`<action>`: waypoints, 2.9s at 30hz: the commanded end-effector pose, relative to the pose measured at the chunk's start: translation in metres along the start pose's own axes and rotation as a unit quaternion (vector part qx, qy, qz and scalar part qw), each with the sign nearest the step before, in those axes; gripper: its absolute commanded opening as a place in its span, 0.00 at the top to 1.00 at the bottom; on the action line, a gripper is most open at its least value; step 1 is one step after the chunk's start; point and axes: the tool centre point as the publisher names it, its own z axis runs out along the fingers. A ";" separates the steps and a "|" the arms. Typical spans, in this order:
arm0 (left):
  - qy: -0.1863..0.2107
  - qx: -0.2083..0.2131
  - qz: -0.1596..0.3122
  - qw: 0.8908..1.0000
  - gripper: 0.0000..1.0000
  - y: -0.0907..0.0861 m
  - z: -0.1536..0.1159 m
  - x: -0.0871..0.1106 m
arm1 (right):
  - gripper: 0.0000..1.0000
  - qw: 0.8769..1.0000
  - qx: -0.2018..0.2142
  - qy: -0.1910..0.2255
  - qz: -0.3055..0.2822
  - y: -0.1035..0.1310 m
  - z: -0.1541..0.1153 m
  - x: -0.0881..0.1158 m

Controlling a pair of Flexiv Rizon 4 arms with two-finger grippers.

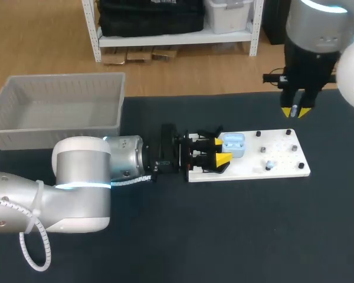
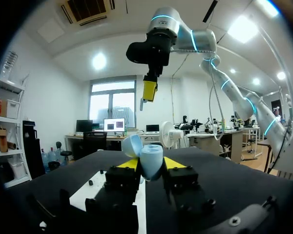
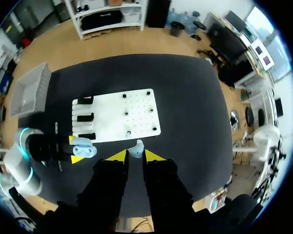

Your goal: Pick up each earbud case from the left stands, insert the matching earbuds, close the lid, and place the case in the box.

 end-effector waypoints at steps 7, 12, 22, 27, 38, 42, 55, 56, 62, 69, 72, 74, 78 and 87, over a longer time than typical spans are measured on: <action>-0.001 -0.001 0.001 1.000 1.00 -0.001 0.000 0.000 | 1.00 0.998 0.013 0.004 0.060 0.030 0.005 0.007; -0.001 -0.001 0.001 1.000 1.00 -0.001 0.000 0.000 | 1.00 0.999 -0.009 0.014 0.052 0.033 0.004 0.014; -0.001 -0.001 0.001 1.000 1.00 -0.001 0.000 0.000 | 1.00 0.999 -0.009 0.014 0.052 0.033 0.004 0.014; -0.001 -0.001 0.001 1.000 1.00 -0.001 0.000 0.000 | 1.00 0.999 -0.009 0.014 0.052 0.033 0.004 0.014; -0.001 -0.001 0.001 1.000 1.00 -0.001 0.000 0.000 | 1.00 0.997 -0.015 -0.034 0.066 0.063 -0.016 0.027; -0.001 -0.001 0.001 1.000 1.00 -0.001 0.000 0.000 | 1.00 0.997 0.006 -0.027 0.068 0.072 -0.018 0.030; -0.001 -0.001 0.001 1.000 1.00 -0.001 0.000 0.000 | 1.00 0.992 0.025 0.021 0.121 0.089 -0.010 0.032; -0.001 -0.001 0.001 1.000 1.00 -0.001 0.000 0.000 | 1.00 0.991 0.024 0.025 0.126 0.090 -0.009 0.032; -0.001 -0.001 0.001 1.000 1.00 -0.001 0.000 0.000 | 1.00 0.992 0.024 0.029 0.124 0.096 -0.006 0.034; -0.001 -0.001 0.001 1.000 1.00 -0.001 0.000 0.000 | 1.00 0.991 0.014 0.037 0.131 0.100 -0.002 0.036; -0.001 -0.001 0.001 1.000 1.00 -0.001 0.000 0.000 | 1.00 0.990 0.013 0.040 0.134 0.101 0.000 0.037; -0.001 -0.001 0.001 1.000 1.00 -0.001 0.000 0.000 | 1.00 0.990 0.011 0.043 0.135 0.102 0.003 0.038; -0.001 -0.001 0.001 1.000 1.00 -0.001 0.000 0.000 | 1.00 0.990 0.009 0.048 0.134 0.104 0.008 0.039; -0.001 -0.001 0.001 1.000 1.00 -0.001 0.000 0.000 | 1.00 0.989 0.008 0.062 0.135 0.107 0.017 0.040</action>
